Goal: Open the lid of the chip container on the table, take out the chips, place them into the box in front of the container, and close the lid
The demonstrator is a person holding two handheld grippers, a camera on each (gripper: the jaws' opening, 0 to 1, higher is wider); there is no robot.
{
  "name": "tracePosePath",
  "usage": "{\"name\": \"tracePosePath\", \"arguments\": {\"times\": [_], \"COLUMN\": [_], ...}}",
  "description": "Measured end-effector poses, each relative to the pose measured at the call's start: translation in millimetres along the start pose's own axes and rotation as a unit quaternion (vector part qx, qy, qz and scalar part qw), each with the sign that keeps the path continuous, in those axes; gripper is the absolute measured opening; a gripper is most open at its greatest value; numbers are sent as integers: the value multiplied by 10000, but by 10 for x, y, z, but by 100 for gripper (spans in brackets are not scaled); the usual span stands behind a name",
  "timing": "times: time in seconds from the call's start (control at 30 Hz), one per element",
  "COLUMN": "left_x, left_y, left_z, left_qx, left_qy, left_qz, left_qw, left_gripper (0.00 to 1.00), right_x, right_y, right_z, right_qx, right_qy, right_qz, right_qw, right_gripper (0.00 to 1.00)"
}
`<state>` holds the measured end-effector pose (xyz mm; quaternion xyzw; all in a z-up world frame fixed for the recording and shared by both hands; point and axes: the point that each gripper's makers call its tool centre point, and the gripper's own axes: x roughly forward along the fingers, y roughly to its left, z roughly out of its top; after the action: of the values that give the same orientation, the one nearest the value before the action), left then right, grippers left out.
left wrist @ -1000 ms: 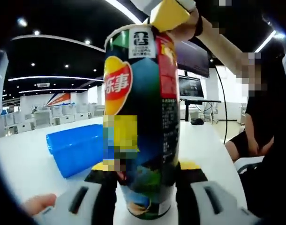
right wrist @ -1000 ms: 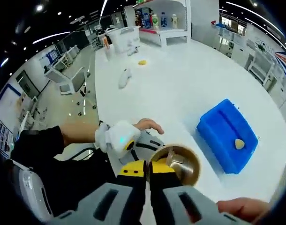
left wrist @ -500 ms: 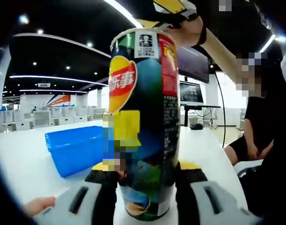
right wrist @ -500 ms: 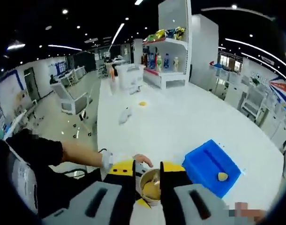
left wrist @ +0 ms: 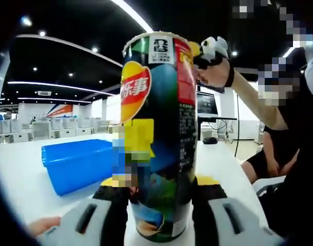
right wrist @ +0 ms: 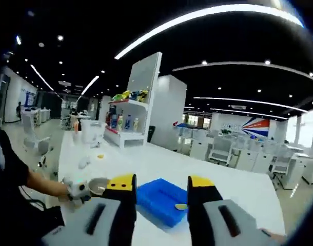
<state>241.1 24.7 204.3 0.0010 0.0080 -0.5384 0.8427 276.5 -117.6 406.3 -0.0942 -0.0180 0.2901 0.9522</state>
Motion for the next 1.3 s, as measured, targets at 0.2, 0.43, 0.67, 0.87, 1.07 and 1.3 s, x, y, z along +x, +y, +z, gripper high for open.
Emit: {"name": "tracePosePath", "arguments": {"times": [0.2,0.43,0.67,0.87,1.07,1.3], "left_x": [33,24,25,59,88,70], "left_y": [-29,-24,-21,-43,-74,-55], "left_z": [6,14,18,18,15,26], "left_qx": [0,15,-1,-7,-23,-11], "left_qy": [-49,-185,-230,-194,-261,-324], "left_qz": [-28,3,32,159,200,306], "left_qw": [10000,9998,9997,9997,9995,9990], "left_gripper": [49,49,49,49,49,49], "right_x": [-343,-637,-587,-529,-517,-416], "right_y": [-682,-899,-755,-726,-722,-867], "right_z": [-1271,-2532,-2671,-2695,-2812,-2867], "right_qx": [601,1093,877,552,551,894], "right_qy": [492,1134,997,1036,1278,1266], "right_qz": [-1264,-2171,-2329,-2379,-2479,-2428], "right_qw": [9889,9634,9634,9642,9588,9576], "right_gripper": [45,50,68,66,70,60]}}
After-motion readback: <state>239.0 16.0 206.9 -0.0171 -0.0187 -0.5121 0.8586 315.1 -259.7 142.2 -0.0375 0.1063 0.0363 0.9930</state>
